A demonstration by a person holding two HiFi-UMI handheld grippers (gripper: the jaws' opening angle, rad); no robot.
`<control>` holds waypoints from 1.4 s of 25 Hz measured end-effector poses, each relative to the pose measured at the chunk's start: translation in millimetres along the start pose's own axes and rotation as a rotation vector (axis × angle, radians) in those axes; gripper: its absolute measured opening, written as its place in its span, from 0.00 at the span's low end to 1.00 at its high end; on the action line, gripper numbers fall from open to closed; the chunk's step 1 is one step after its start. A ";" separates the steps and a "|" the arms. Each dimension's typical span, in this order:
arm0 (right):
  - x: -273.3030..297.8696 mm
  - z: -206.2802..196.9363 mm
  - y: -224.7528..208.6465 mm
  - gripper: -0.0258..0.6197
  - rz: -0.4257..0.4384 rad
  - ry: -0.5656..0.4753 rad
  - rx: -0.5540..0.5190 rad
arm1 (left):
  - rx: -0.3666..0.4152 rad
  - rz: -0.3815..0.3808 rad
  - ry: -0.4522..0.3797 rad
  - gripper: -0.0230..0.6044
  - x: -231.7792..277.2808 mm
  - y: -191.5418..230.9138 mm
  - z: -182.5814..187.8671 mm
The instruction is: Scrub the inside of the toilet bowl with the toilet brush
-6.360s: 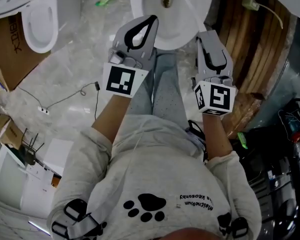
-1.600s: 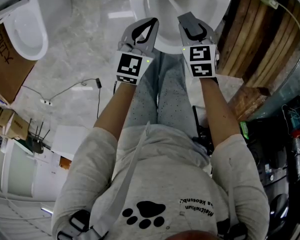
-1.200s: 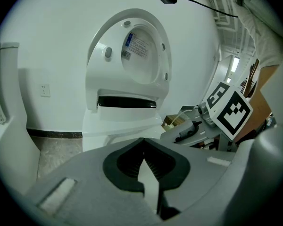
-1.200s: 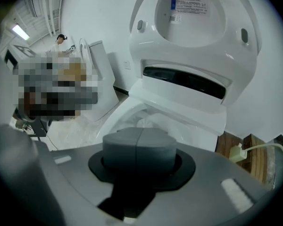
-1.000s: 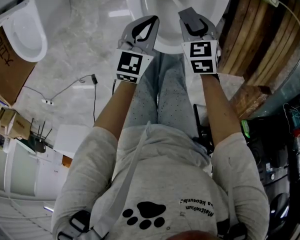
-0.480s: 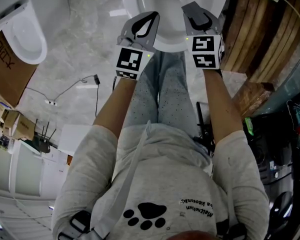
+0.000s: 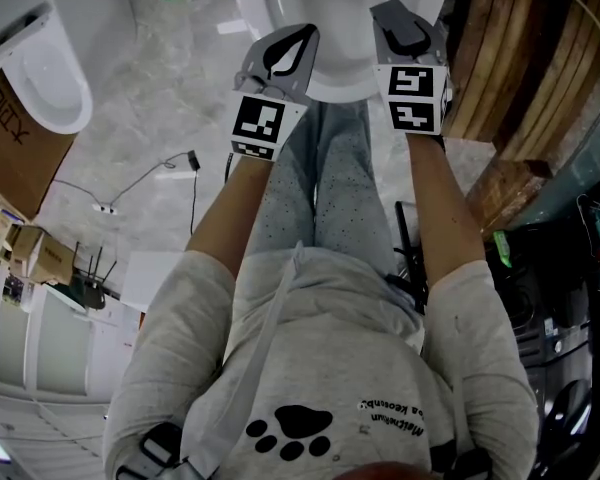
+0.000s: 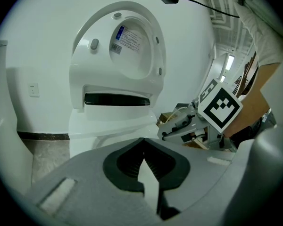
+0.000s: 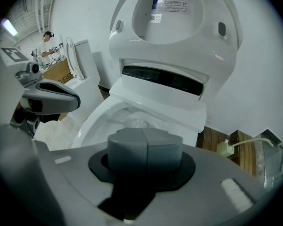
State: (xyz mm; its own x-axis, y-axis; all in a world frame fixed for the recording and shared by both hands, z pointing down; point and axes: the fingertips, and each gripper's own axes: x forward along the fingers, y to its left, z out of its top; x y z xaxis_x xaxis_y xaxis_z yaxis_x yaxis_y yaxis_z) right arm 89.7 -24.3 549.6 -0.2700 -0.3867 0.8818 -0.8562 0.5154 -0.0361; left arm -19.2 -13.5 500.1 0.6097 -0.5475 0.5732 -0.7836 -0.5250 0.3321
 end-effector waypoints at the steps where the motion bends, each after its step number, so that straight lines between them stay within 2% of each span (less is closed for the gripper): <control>1: -0.6 -0.7 -1.9 0.27 -0.004 0.002 0.004 | 0.002 -0.002 0.000 0.03 0.5 -0.9 0.5; 25: -25.0 -39.8 -36.1 0.27 -0.097 0.031 0.151 | 0.064 -0.059 -0.005 0.03 -5.2 -37.6 -6.2; 35: -38.2 -59.5 -40.3 0.28 -0.125 0.028 0.168 | 0.072 -0.071 0.003 0.03 -10.7 -56.5 -16.8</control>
State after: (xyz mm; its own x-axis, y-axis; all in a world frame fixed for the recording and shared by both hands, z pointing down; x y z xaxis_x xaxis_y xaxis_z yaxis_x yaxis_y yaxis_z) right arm 160.7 15.2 545.3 -0.1469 -0.4171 0.8969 -0.9443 0.3292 -0.0016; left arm 16.6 33.0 487.8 0.6626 -0.5053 0.5529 -0.7280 -0.6078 0.3170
